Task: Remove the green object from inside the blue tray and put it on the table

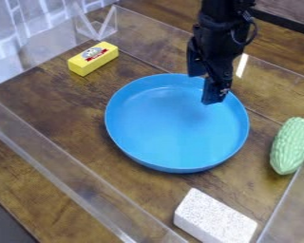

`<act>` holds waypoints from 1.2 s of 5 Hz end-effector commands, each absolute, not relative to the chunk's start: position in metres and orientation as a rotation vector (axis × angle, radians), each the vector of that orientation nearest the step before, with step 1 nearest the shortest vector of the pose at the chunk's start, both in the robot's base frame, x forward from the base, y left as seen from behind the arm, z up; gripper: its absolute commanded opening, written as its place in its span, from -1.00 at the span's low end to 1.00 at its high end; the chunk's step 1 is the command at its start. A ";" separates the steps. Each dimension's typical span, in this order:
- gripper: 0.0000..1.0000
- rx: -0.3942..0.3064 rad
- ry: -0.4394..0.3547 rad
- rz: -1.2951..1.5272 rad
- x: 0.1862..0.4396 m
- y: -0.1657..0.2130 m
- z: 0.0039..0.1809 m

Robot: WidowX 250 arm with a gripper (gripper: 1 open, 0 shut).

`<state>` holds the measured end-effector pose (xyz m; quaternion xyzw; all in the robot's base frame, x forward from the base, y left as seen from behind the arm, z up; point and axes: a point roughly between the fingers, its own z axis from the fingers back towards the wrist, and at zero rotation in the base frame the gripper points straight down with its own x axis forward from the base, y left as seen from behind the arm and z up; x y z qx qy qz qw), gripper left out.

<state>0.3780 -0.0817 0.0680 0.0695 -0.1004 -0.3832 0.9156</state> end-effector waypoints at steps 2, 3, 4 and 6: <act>1.00 0.159 -0.296 -0.889 0.387 -0.073 0.072; 1.00 0.161 -0.314 -0.963 0.390 -0.067 0.067; 1.00 0.177 -0.325 -0.943 0.389 -0.074 0.053; 1.00 0.200 -0.351 -0.938 0.391 -0.083 0.051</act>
